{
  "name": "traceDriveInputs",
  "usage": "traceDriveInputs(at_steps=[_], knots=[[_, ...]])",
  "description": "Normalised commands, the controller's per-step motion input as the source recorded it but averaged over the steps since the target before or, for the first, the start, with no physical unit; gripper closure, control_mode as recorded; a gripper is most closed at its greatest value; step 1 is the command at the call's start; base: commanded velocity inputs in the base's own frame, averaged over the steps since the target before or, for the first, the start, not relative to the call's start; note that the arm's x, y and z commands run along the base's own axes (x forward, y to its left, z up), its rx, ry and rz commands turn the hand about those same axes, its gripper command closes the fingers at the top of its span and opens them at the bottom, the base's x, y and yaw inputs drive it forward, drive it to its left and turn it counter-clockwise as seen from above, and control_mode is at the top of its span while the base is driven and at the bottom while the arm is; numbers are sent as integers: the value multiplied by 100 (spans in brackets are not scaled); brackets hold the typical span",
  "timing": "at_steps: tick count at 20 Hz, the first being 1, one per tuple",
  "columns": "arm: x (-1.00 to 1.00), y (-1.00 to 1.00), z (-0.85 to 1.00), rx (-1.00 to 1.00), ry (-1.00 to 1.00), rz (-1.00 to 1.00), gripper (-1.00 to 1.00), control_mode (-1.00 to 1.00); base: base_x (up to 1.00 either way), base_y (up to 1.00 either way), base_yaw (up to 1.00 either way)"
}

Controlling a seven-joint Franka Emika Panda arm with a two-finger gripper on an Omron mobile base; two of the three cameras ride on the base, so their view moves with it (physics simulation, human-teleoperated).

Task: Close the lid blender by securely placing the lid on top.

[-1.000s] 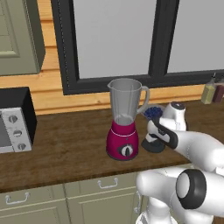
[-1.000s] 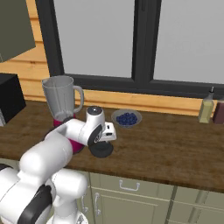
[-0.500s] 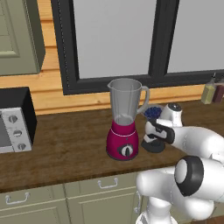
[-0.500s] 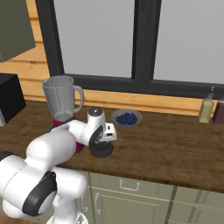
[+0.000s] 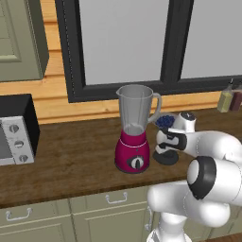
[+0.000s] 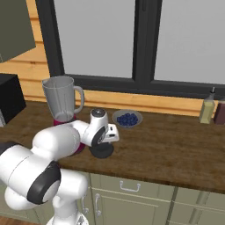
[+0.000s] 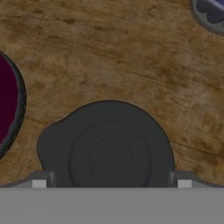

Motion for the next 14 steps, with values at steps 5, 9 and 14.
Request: traceDriveInputs(at_steps=[5, 9, 14], knots=[[0, -6, -9, 0, 0, 0, -100, -100, 0, 0, 0], [0, -1, -13, 0, 3, 0, -100, -100, 0, 0, 0], [0, 0, -13, 0, 1, 0, -100, -100, 0, 0, 0]])
